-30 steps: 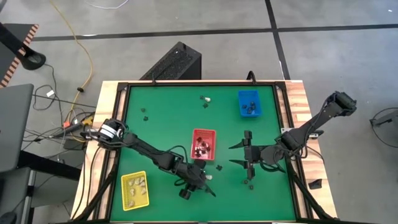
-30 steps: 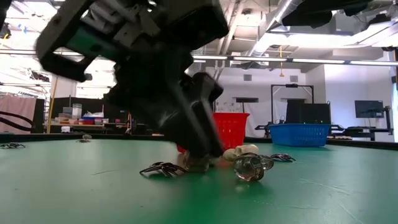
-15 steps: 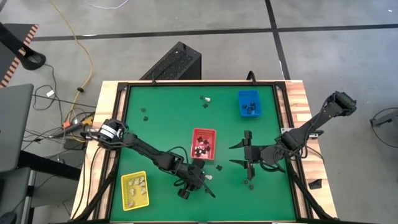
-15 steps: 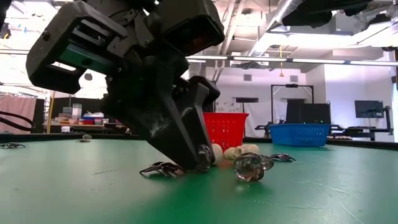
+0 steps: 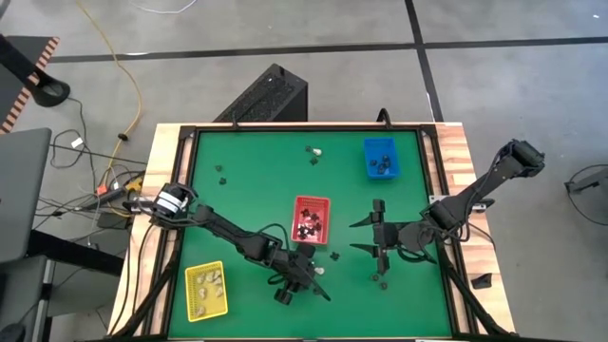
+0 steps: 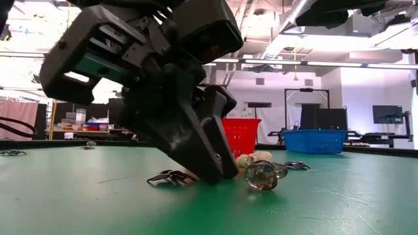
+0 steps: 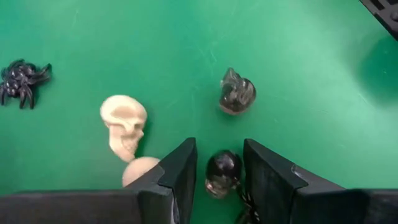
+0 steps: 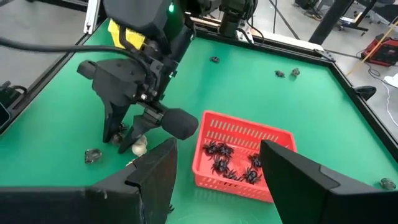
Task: Sort Halloween decoration
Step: Put the black skull toy into the blue bin
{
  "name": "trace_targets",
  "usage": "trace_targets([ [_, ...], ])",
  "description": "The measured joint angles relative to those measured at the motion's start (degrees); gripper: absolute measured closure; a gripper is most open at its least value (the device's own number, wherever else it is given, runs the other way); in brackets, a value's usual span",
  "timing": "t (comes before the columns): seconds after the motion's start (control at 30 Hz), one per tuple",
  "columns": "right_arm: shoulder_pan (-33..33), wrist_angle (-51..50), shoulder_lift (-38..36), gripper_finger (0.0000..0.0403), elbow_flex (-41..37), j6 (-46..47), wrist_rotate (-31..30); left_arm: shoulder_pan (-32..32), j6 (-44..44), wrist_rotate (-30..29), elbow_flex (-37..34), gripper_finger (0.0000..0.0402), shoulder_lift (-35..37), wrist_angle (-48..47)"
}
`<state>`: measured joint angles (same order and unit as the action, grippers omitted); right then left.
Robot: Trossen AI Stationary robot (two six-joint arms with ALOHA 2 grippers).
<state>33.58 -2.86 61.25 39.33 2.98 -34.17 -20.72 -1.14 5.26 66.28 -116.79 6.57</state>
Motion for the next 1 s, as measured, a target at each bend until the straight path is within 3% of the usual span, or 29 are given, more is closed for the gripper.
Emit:
trace_targets([
  [0.3, 0.02, -0.09, 0.0, 0.0145, 0.0, 0.0, -0.03, 0.71, 0.16, 0.32, -0.04, 0.0355, 0.37, -1.51],
  [0.47, 0.07, -0.08, -0.02, 0.0145, 0.0, 0.0, -0.07, 2.2, -1.4, 3.01, -0.33, 0.0352, 4.92, -4.77],
  [0.7, 0.11, -2.24, -0.11, 0.0145, 0.0, 0.16, -0.14, 5.2, -8.88, 11.01, -0.17, 0.0332, 18.28, -0.29],
  [0.77, 0.13, -3.55, -0.11, 0.0145, 0.0, 0.16, -0.2, 6.74, -12.07, 11.37, -0.17, 0.0339, 21.31, 2.94],
  [0.83, 0.13, -4.52, -0.27, 0.0145, 0.0, 0.16, -0.42, 9.09, -14.63, 7.95, -0.1, 0.0345, 23.2, 5.91],
  [0.9, 0.13, -5.78, -0.91, 0.0145, 0.0, 0.2, -0.53, 12.93, -15.63, 4.52, -0.04, 0.0346, 23.24, 7.8],
  [1.0, 0.15, -11.07, -2.63, 0.0145, 0.87, 2.67, -0.66, 20.47, -15.0, 4.88, -0.12, 0.0345, 20.03, 11.67],
])
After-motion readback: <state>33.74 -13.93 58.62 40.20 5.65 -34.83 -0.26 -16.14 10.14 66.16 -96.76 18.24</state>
